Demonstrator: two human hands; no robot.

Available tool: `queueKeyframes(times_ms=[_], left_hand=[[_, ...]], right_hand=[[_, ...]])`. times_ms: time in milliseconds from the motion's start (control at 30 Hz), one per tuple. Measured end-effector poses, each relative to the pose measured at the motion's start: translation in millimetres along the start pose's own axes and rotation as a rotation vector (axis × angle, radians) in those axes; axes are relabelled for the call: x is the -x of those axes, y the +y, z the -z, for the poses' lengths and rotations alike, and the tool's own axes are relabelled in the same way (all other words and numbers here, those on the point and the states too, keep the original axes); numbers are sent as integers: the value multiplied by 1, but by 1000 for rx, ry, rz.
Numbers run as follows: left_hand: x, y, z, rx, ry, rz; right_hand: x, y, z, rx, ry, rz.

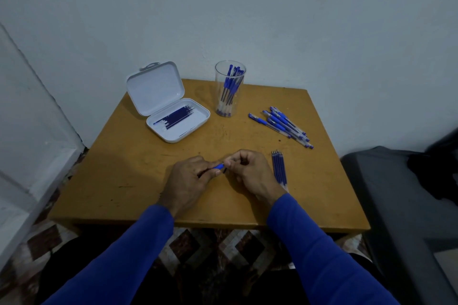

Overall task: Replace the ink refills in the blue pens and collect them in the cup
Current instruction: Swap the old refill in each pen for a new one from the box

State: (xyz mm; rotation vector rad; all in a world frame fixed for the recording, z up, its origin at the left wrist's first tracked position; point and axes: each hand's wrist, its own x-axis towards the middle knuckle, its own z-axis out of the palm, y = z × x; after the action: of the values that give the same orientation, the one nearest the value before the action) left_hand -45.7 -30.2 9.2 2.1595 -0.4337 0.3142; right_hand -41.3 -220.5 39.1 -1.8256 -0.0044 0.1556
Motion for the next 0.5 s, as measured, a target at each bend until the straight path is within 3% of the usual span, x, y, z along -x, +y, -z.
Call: queueKeyframes(times_ms=[233, 367, 500], left_hand=[[0, -1, 1, -25, 9, -7], [0, 0, 2, -17, 13, 0], [0, 0, 2, -21, 17, 4]], right_hand=[[0, 0, 6, -97, -71, -2], [0, 2, 2, -17, 37, -8], [0, 2, 3, 1, -1, -1]])
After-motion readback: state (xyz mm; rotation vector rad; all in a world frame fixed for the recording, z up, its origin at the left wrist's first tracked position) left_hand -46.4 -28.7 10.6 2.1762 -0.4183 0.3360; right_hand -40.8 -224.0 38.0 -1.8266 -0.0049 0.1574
